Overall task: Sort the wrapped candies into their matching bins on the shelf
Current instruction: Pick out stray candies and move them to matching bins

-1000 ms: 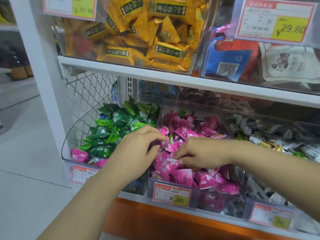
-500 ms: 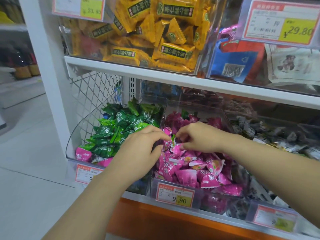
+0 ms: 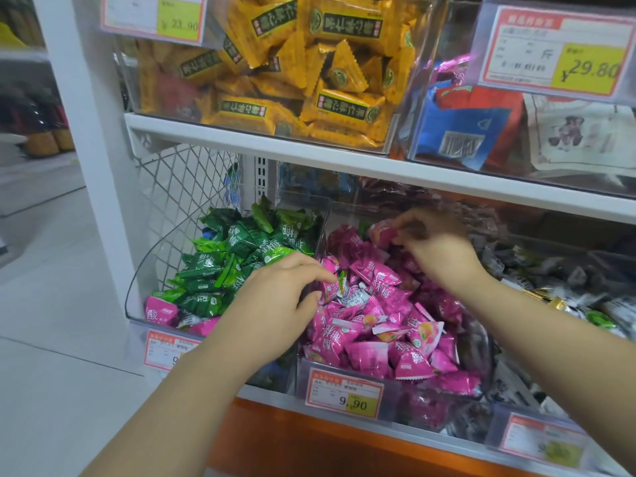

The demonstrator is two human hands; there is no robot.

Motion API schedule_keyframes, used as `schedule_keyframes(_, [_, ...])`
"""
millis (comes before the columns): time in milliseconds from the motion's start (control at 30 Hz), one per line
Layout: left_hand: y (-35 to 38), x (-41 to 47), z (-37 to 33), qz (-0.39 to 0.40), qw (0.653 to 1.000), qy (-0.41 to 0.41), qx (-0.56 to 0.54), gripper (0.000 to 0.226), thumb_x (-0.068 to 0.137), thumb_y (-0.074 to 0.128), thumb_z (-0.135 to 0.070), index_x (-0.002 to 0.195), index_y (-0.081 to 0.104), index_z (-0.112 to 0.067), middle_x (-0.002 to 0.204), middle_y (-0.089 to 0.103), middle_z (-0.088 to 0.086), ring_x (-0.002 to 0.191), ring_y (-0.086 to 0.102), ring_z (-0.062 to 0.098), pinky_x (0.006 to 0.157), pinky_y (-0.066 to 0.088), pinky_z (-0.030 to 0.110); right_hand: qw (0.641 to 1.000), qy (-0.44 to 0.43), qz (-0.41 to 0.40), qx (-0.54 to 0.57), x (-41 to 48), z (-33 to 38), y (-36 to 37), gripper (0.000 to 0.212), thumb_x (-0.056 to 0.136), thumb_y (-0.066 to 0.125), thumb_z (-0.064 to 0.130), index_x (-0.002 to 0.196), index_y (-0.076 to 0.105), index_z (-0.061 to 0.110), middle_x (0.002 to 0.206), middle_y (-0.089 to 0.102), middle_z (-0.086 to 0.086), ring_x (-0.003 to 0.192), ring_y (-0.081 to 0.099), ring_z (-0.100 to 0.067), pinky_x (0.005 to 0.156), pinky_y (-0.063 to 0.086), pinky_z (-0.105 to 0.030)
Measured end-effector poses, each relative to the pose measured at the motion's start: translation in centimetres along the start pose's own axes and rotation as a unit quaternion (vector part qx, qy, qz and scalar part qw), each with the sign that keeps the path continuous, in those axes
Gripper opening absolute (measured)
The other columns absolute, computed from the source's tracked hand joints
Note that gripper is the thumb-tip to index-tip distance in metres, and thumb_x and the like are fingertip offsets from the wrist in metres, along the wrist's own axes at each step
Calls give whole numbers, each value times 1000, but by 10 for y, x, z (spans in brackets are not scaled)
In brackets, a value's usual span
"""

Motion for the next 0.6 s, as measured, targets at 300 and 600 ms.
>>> schedule_keyframes(300, [1, 1, 0, 3, 1000, -6, 4, 29, 93, 55, -19, 116, 63, -34, 110, 46, -27, 111, 50, 4, 105, 37, 36, 950, -136, 263, -96, -23, 29, 33, 24, 89, 63, 19, 112, 68, 16, 102, 71, 4, 85, 61, 2, 77, 41, -5])
schedule_keyframes(600, [2, 1, 2, 2, 1000, -8, 2, 29, 93, 54, -19, 116, 63, -34, 114, 49, -24, 113, 49, 4, 105, 36, 36, 862, -72, 434, -251, -11, 25, 62, 76, 83, 69, 36, 146, 30, 20, 145, 43, -2, 126, 47, -22, 102, 39, -30])
Point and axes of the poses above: each hand's wrist, its own x-axis towards the middle knuckle, its own y-axis out of the palm, z = x × y, the point moved 3 cm from there along x, towards the middle knuckle
